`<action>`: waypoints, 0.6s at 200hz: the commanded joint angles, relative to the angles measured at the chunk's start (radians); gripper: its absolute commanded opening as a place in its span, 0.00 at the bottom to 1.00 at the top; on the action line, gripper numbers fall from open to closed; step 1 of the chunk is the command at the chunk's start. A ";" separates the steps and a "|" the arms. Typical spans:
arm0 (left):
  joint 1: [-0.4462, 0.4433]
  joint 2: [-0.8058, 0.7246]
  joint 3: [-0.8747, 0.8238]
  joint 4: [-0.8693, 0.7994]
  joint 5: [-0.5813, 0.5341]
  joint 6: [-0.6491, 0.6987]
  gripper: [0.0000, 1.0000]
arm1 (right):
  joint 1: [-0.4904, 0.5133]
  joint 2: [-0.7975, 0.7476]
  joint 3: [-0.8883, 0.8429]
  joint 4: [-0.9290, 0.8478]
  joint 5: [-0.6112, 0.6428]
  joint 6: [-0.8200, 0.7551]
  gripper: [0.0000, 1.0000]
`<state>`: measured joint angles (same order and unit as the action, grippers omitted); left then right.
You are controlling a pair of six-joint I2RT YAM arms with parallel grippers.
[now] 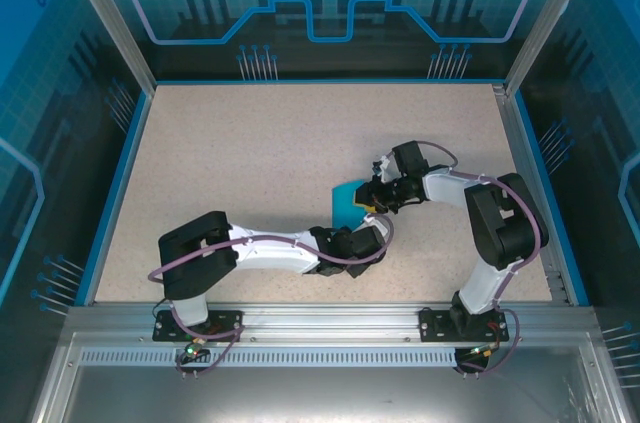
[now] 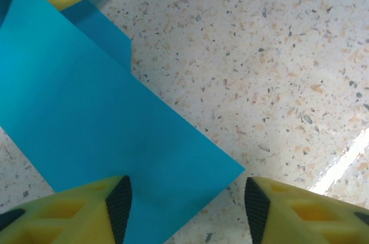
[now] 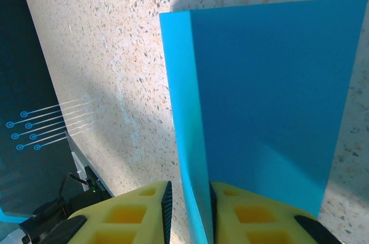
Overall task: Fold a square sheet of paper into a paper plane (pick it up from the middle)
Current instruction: Third fold the triangle at the center of the table.
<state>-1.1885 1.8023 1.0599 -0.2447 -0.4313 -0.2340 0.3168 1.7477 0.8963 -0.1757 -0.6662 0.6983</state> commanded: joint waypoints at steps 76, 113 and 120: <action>0.019 -0.073 -0.016 -0.024 0.018 -0.025 0.03 | -0.035 0.001 0.004 -0.053 -0.003 -0.046 0.25; 0.089 -0.140 -0.074 0.037 0.178 -0.057 0.00 | -0.041 -0.001 0.001 -0.050 -0.017 -0.052 0.26; 0.101 -0.146 -0.078 0.042 0.205 -0.062 0.00 | -0.042 -0.003 -0.002 -0.047 -0.022 -0.054 0.25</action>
<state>-1.1275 1.7039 1.0092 -0.2348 -0.3420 -0.2638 0.2916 1.7508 0.8963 -0.1955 -0.6632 0.6674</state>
